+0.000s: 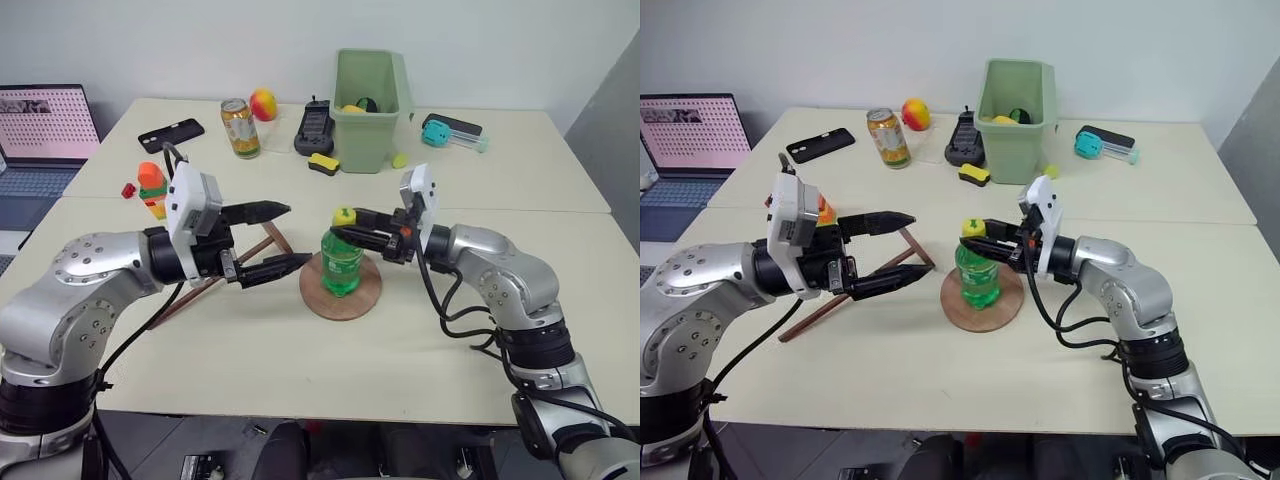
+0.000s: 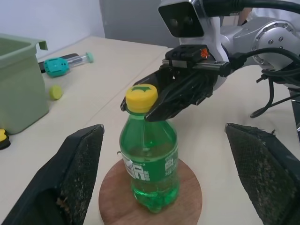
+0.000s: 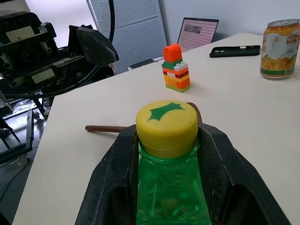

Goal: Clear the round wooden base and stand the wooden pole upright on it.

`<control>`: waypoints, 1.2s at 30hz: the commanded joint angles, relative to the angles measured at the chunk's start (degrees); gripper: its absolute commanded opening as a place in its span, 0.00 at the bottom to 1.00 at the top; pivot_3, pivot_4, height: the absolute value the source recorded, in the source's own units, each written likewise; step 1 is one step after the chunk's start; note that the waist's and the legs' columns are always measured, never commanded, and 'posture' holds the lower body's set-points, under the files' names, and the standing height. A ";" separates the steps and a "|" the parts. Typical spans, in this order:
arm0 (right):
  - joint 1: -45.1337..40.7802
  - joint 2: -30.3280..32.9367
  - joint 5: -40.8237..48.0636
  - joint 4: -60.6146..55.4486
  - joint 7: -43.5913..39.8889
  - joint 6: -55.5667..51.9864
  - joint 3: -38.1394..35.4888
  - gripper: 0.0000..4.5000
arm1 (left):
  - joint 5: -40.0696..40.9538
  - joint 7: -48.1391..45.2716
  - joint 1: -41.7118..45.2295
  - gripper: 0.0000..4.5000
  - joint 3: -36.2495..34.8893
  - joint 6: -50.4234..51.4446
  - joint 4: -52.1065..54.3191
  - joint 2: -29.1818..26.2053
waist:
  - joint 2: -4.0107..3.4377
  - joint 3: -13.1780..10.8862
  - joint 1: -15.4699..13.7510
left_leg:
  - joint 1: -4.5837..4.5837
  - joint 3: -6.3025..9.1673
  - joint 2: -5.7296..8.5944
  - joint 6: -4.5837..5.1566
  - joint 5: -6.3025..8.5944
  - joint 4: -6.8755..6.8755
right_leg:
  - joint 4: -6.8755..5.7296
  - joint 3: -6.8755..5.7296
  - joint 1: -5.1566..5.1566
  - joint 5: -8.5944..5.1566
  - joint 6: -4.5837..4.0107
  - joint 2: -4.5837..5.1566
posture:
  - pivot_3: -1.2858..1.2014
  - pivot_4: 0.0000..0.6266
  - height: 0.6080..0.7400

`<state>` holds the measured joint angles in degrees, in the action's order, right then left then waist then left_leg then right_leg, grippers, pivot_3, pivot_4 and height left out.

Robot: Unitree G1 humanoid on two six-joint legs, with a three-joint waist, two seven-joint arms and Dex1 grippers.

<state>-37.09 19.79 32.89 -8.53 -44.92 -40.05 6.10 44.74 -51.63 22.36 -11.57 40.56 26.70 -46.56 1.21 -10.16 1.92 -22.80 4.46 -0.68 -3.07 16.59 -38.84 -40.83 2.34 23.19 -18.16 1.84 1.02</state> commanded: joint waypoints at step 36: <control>-29.29 8.28 -23.37 65.54 23.96 37.46 -16.06 0.85 | -3.20 1.39 8.60 0.96 6.53 -4.27 -2.97 7.40 | -0.13 -0.11 1.39 | -0.06 -0.54 0.02 -0.19 -0.11 0.03 | 0.06 0.17 0.06 0.00 0.00 0.02 | 0.52 0.24 1.00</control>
<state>-65.74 26.84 9.83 60.83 -20.40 -4.19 -9.43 41.60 -50.16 29.95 -4.22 37.34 22.97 -39.12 1.08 -10.27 3.31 -22.86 3.93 -0.68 -3.29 16.47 -38.81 -40.77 2.51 23.25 -18.16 1.84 1.04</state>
